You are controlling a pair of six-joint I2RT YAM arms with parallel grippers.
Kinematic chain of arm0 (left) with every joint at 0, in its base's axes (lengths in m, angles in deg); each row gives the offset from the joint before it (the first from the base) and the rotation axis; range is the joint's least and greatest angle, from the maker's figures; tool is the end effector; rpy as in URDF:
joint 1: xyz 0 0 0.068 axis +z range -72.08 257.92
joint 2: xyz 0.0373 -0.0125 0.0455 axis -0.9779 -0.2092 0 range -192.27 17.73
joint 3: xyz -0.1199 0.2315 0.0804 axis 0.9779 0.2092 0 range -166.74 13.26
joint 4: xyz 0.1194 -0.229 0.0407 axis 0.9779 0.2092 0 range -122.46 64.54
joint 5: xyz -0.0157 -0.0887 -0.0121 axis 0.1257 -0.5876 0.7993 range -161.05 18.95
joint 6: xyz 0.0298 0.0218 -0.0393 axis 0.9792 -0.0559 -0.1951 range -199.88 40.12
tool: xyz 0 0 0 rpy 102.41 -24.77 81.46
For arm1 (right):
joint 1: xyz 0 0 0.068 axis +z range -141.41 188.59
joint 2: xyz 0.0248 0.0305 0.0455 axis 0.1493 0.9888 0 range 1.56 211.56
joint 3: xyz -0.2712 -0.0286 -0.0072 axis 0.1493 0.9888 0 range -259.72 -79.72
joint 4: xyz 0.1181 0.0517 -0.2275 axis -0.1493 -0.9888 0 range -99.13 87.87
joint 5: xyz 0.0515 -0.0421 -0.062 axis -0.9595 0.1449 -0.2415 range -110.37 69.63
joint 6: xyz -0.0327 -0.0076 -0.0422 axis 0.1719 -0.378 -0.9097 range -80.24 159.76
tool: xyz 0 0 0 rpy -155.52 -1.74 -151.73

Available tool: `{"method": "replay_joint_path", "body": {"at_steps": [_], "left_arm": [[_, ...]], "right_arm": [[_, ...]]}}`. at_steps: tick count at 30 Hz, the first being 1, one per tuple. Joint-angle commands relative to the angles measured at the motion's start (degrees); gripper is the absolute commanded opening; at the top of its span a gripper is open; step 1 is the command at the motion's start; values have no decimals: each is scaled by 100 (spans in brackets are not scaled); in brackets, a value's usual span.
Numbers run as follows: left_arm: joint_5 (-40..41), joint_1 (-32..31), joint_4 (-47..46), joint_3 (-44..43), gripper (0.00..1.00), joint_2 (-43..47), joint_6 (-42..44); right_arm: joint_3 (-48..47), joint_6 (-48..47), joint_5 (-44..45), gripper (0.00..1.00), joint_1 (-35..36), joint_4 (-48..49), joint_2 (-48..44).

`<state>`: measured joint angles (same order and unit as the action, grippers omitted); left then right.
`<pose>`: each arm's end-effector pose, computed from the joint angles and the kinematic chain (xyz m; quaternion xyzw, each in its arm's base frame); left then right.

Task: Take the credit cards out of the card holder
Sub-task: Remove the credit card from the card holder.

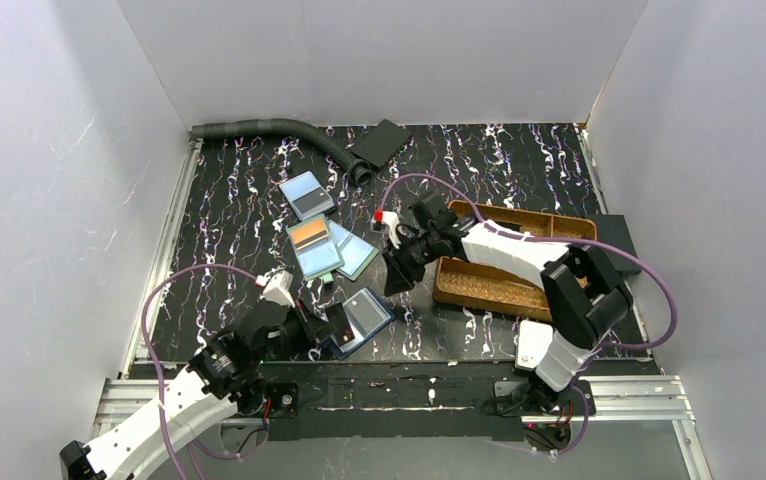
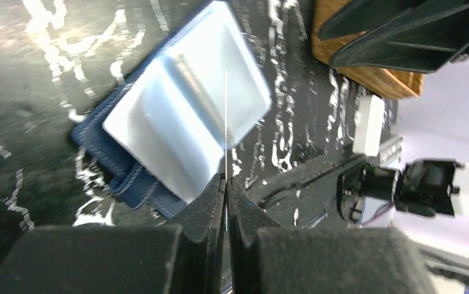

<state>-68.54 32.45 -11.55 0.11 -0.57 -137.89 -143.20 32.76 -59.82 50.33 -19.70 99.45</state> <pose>0.0833 -0.0825 0.1860 -0.1042 0.8418 -0.4041 0.3424 0.2498 0.2531 0.2062 -0.4674 0.7653 0.3961 0.1974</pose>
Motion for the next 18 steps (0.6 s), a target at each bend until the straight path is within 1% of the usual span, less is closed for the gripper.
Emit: {"method": "replay_joint_path", "body": {"at_steps": [1,4,7,11,14,18], "left_arm": [[-788,18,-1023,-102,0,0,1098],[-1190,14,-1751,-68,0,-115,1435],[-1604,16,-2325,-128,0,-389,1801],[-2059,13,-2421,-511,0,-995,2384],[-2349,13,-2419,-870,0,-1562,2778],[-2627,5,-2509,-1247,0,-2174,3089]], "right_arm": [[-254,-2032,-825,44,-16,-1370,-609],[-387,-2794,-1010,49,-38,-2016,-837],[-424,-3345,-1026,58,-86,-2471,-1075],[-491,-3846,-1145,65,-248,-2933,-1317],[-552,-4048,-1383,72,-521,-3187,-1443],[-568,-4213,-1696,79,-839,-3383,-1538]]}}
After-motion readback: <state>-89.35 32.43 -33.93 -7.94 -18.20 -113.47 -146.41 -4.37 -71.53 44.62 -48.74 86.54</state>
